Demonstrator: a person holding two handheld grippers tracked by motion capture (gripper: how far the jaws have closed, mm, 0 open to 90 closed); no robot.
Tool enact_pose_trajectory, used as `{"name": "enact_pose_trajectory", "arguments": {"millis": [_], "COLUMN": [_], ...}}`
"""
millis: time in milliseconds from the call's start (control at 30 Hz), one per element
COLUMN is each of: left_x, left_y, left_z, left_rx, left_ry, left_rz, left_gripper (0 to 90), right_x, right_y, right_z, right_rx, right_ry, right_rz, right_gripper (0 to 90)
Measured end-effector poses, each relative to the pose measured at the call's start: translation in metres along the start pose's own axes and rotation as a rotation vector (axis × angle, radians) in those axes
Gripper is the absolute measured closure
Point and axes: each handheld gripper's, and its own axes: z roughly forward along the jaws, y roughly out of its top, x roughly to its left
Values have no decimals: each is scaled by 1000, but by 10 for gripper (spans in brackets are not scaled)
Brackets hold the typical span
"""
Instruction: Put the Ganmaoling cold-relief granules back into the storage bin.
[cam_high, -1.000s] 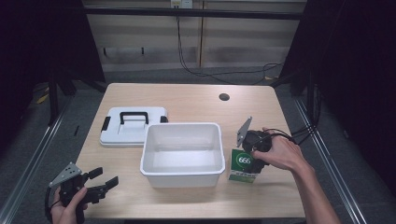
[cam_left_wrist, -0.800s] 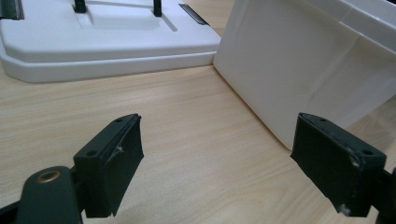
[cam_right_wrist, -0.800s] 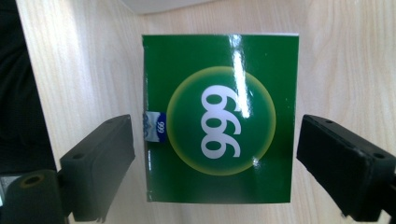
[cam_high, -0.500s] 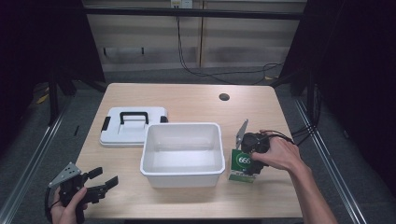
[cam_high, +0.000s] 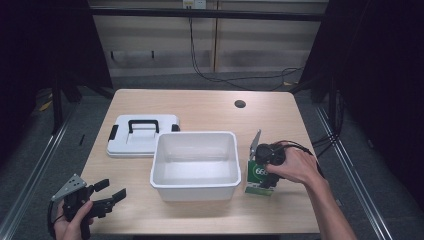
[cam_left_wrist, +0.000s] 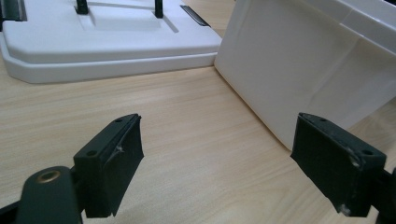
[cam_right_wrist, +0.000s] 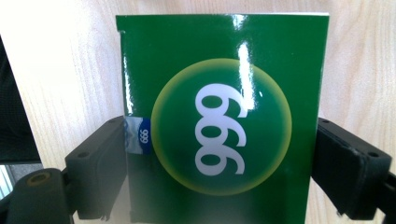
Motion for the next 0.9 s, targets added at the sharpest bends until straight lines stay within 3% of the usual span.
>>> {"name": "enact_pose_trajectory", "arguments": {"millis": [900], "left_x": [1], "left_y": [1], "left_z": [-1], "left_rx": [-2], "left_ry": [-1], "left_rz": [1], "left_gripper": [160], "right_x": [-1], "right_y": [2], "right_z": [-7], "right_rx": [33], "right_ry": [16], "right_rz": [4], "right_gripper": [159]}}
